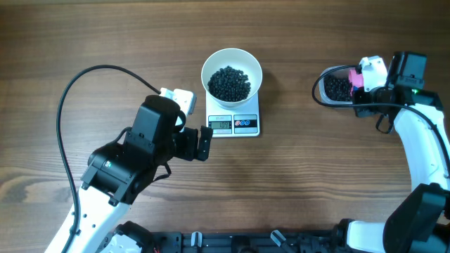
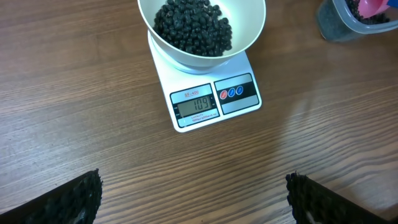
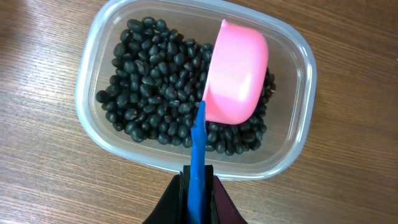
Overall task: Scoop item into bowl and weigh 150g on scale
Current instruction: 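Scoop beans from the tub and lift the filled scoop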
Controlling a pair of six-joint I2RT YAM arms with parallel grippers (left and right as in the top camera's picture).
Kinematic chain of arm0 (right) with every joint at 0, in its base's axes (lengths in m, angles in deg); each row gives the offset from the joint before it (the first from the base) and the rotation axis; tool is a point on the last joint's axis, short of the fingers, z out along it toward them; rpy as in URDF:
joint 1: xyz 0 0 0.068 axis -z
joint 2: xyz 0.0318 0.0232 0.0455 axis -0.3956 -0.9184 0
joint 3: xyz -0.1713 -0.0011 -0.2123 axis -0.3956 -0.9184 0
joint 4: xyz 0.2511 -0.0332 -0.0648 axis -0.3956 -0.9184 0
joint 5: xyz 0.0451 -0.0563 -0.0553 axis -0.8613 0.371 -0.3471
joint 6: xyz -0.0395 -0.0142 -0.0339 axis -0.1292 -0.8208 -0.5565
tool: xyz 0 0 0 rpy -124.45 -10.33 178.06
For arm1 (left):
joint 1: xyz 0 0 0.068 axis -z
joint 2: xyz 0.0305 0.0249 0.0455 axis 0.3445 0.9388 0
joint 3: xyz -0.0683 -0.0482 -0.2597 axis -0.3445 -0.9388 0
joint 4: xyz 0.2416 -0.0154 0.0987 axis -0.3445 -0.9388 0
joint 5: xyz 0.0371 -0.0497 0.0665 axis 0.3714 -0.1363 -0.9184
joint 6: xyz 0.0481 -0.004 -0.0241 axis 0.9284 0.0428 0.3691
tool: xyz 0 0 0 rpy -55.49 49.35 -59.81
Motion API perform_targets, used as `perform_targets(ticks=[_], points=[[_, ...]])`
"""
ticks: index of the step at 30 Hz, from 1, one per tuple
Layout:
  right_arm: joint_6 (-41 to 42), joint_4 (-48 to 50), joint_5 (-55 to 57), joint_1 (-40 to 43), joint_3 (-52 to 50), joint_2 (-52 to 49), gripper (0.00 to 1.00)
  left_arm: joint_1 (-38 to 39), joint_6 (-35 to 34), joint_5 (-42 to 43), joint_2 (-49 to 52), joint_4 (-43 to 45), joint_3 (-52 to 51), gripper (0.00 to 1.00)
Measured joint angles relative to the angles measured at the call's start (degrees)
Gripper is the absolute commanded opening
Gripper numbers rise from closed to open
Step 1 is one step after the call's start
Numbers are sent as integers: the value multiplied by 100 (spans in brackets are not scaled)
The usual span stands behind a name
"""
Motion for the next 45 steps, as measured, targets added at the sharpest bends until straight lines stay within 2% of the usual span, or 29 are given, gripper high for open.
perform_targets(ticks=[10, 19, 29, 37, 45], points=[[-660, -136, -573, 33, 0, 0, 4, 0, 0, -2, 0, 0, 0, 100], [-1117, -380, -1718, 649, 0, -22, 4, 0, -2, 0, 0, 0, 0, 100], [-1012, -518, -2033, 686, 0, -192, 4, 0, 0, -2, 0, 0, 0, 100], [-824, -483, -2588, 1172, 0, -203, 4, 0, 0, -2, 0, 0, 0, 100], [-723, -538, -2933, 1228, 0, -509, 4, 0, 0, 0, 0, 0, 0, 100]])
